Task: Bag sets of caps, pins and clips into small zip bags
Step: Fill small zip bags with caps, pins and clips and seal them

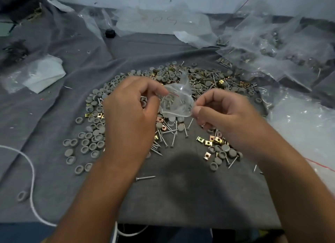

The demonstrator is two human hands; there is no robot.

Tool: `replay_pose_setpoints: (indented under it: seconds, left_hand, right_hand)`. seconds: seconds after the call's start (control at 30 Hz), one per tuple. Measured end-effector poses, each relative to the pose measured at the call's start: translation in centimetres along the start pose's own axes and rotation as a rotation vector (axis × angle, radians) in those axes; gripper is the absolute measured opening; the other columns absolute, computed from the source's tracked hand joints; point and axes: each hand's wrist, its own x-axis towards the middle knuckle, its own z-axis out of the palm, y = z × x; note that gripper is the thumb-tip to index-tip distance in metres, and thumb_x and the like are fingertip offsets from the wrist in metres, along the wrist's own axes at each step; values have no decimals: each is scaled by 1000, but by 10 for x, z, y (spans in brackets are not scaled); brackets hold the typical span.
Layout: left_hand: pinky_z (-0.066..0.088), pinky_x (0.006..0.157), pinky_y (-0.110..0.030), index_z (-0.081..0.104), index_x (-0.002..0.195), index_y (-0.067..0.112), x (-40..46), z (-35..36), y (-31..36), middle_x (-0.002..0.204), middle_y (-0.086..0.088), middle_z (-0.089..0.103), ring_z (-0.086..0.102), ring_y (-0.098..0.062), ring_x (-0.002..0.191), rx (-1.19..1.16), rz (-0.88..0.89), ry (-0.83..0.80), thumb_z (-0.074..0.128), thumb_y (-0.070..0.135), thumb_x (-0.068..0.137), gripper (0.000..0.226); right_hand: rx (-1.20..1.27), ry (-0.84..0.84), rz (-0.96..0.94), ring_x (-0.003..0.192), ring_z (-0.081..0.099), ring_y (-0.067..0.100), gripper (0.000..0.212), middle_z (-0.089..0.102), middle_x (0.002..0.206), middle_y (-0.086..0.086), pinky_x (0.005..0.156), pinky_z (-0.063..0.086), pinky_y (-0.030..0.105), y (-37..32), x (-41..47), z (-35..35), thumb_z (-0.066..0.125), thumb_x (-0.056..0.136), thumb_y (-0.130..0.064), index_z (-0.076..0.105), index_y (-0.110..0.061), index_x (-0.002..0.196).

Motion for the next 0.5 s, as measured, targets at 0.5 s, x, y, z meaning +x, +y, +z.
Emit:
replay_pose_setpoints:
  seconds: [0.5]
  left_hand:
    - [35, 81, 3, 71, 115, 29, -6, 16, -1, 104, 21, 62, 56, 10, 79, 92, 47, -416, 75, 27, 86, 29]
  right_hand:
    - [-963, -374, 34, 97, 48, -13, 21, 51, 102, -28, 77, 42, 11, 51, -32, -49, 79, 85, -38, 65, -47, 97]
